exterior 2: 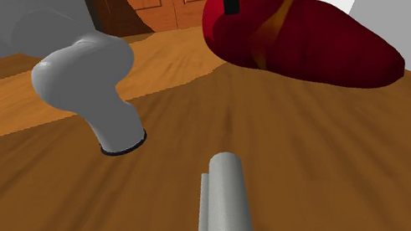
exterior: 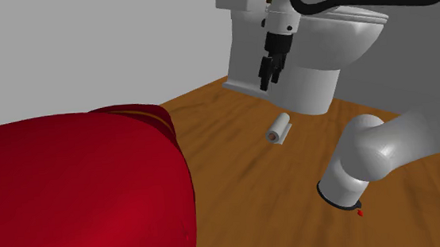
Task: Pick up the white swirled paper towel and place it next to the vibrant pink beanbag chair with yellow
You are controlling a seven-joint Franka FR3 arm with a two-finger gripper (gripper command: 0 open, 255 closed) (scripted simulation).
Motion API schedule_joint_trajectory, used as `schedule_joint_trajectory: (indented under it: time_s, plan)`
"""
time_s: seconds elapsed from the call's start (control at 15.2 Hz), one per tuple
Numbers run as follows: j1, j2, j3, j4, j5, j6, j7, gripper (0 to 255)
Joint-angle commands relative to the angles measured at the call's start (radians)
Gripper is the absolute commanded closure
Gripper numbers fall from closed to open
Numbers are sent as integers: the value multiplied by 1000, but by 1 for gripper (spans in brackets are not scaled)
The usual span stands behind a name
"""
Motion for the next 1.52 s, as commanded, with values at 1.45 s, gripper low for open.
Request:
schedule_joint_trajectory:
  time_s: [1.45]
  plan:
    - [-491, 232, -159, -355, -16, 634, 699, 0]
